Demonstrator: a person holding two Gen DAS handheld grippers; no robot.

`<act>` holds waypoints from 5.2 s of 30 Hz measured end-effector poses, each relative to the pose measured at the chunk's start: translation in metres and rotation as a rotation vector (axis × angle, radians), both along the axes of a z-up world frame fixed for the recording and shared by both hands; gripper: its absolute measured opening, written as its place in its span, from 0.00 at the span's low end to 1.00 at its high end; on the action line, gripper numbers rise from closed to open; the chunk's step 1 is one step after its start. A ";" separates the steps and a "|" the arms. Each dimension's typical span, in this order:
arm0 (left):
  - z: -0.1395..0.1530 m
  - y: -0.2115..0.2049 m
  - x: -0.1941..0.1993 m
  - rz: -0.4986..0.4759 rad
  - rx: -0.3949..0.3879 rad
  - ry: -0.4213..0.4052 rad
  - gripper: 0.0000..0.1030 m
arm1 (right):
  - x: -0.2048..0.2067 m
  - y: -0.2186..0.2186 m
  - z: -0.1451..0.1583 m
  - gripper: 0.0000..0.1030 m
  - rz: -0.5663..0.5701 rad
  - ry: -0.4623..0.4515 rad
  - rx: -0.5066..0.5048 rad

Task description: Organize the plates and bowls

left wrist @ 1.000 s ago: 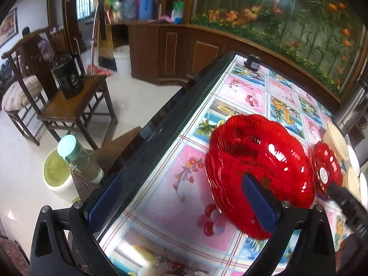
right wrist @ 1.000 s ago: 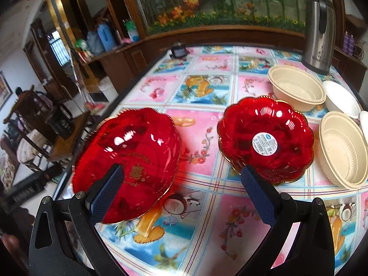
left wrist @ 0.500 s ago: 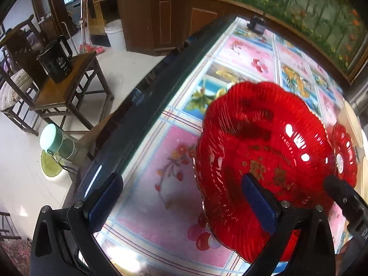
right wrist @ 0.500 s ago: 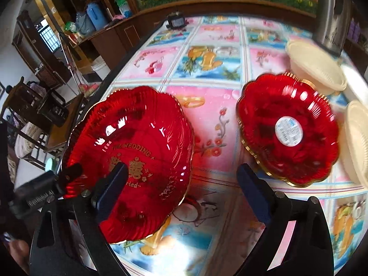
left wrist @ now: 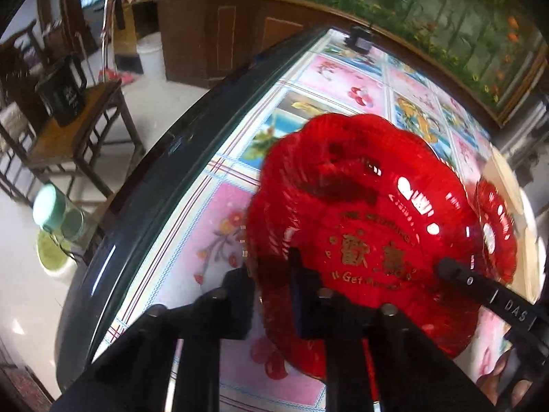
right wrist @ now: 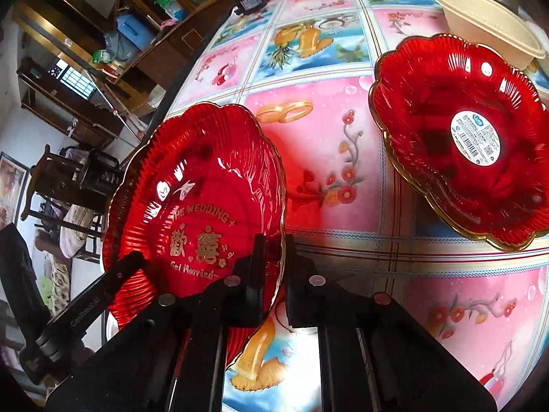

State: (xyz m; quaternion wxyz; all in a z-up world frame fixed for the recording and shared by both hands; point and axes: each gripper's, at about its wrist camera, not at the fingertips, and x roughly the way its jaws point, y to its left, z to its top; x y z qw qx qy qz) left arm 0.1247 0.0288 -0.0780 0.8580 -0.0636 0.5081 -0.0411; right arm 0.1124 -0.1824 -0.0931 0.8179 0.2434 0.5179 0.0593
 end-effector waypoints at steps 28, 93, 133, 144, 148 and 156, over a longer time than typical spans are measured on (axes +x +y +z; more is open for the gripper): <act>0.006 0.035 -0.071 0.077 0.243 0.000 0.60 | -0.056 0.053 0.010 0.14 0.211 -0.080 -0.024; 0.050 -0.205 -0.002 -0.146 0.102 -0.103 0.81 | -0.137 -0.172 0.070 0.48 -0.171 -0.344 -0.350; 0.000 -0.207 0.056 -0.103 0.037 0.115 0.81 | -0.070 -0.191 -0.004 0.49 -0.296 -0.042 0.316; -0.007 -0.211 0.055 -0.127 -0.113 0.197 0.82 | -0.055 -0.196 -0.015 0.49 -0.342 -0.063 0.392; -0.007 -0.214 0.053 -0.118 -0.171 0.207 0.82 | -0.056 -0.198 -0.016 0.49 -0.357 -0.091 0.398; -0.006 -0.216 0.042 -0.102 -0.234 0.162 0.77 | -0.058 -0.206 -0.021 0.39 -0.386 -0.105 0.426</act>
